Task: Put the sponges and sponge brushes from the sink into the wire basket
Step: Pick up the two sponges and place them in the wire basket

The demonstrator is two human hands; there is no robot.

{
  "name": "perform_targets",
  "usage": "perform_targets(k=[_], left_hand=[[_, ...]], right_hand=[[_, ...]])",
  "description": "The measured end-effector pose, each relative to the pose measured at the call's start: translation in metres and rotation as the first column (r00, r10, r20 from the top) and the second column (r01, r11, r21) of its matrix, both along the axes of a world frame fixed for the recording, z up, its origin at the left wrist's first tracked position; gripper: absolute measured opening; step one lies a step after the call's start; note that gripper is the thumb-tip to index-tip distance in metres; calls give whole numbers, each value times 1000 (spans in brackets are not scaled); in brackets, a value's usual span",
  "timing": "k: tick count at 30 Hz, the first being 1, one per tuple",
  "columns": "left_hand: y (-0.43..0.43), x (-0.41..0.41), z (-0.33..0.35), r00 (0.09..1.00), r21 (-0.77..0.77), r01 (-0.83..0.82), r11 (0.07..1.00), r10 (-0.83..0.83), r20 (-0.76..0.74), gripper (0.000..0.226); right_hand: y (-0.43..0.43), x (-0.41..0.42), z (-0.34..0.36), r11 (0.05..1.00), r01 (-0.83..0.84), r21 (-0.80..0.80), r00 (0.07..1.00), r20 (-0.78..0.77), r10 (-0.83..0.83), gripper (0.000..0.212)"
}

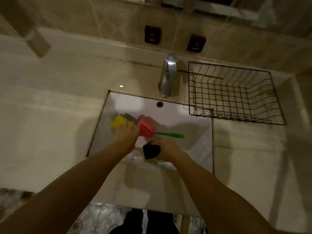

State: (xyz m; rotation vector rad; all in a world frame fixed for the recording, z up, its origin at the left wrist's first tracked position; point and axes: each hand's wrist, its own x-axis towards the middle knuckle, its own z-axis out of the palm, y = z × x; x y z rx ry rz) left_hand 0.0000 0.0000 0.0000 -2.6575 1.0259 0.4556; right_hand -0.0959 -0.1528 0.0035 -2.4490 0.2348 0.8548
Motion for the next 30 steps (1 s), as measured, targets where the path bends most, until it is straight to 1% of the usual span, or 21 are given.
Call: perform_targets(k=[1, 2, 3, 4, 5, 6, 8, 9, 10, 11, 12, 13, 17, 18, 20, 21, 22, 24, 25, 27, 30], left_hand=[[-3, 8, -2, 1000, 43, -20, 999, 19, 19, 55], [-6, 15, -3, 998, 38, -37, 999, 34, 55, 56], [-6, 22, -10, 996, 57, -50, 997, 46, 78, 58], [-6, 27, -14, 992, 64, -57, 996, 50, 113, 63], [-6, 33, -20, 991, 78, -82, 994, 73, 110, 68], [-5, 37, -26, 990, 89, -99, 991, 89, 106, 72], [-3, 42, -35, 992, 112, -94, 989, 84, 97, 72], [-1, 43, -40, 993, 135, -77, 988, 64, 99, 69], [0, 44, -43, 994, 146, -61, 987, 46, 103, 63], [2, 44, -45, 994, 147, -54, 988, 39, 104, 55], [4, 44, -46, 995, 151, -54, 987, 41, 90, 49], [5, 43, -47, 997, 161, -59, 985, 49, 66, 48], [12, 34, -39, 992, 236, -100, 967, 116, -54, 71], [13, 30, -35, 985, 237, -122, 964, 147, -91, 72], [17, 22, -23, 972, 195, -159, 968, 188, -143, 67], [19, 18, -17, 973, 170, -152, 974, 177, -146, 66], [22, 13, -10, 978, 143, -135, 981, 155, -142, 69], [31, 3, 3, 986, 59, -98, 993, 105, -127, 77], [36, -2, 10, 990, 22, -77, 997, 79, -113, 81], [42, -13, 25, 999, -19, -11, 1000, 10, -48, 85], [42, -27, 52, 997, -42, 61, 997, -59, 57, 81]], right_hand=[[-3, 3, -8, 1000, 27, 9, 1000, -16, -27, 48], [-6, 3, -11, 994, 97, 57, 995, -38, -95, 46], [-7, -1, -16, 991, 95, 91, 995, -25, -93, 43], [-8, -6, -25, 994, 75, 85, 997, -4, -75, 42], [-9, -8, -33, 997, 43, 62, 998, 34, -45, 44], [-9, -8, -40, 997, 59, 43, 998, 33, -61, 49], [-7, -5, -50, 996, -44, -75, 998, -43, 41, 69], [-7, -2, -54, 989, -96, -116, 992, -90, 86, 76], [-8, 1, -59, 984, -125, -126, 986, -126, 109, 78], [-8, 3, -63, 982, -142, -129, 984, -123, 126, 77], [-8, 4, -66, 978, -160, -137, 985, -94, 148, 74], [-8, 4, -70, 975, -170, -142, 985, -61, 162, 71], [-8, -6, -72, 991, -84, -108, 992, 87, 93, 69], [-7, -8, -67, 996, -45, -76, 992, 113, 53, 70], [-6, -13, -52, 998, 55, -1, 989, 136, -55, 75], [-5, -16, -44, 997, 83, 8, 987, 140, -83, 74], [-5, -20, -36, 995, 95, -10, 986, 141, -92, 70], [-2, -29, -18, 989, 113, -97, 985, 143, -99, 54], [0, -35, -7, 983, 131, -128, 984, 140, -113, 49], [6, -47, 14, 977, 164, -138, 979, 147, -143, 44], [13, -65, 46, 969, 183, -164, 966, 210, -147, 42]])
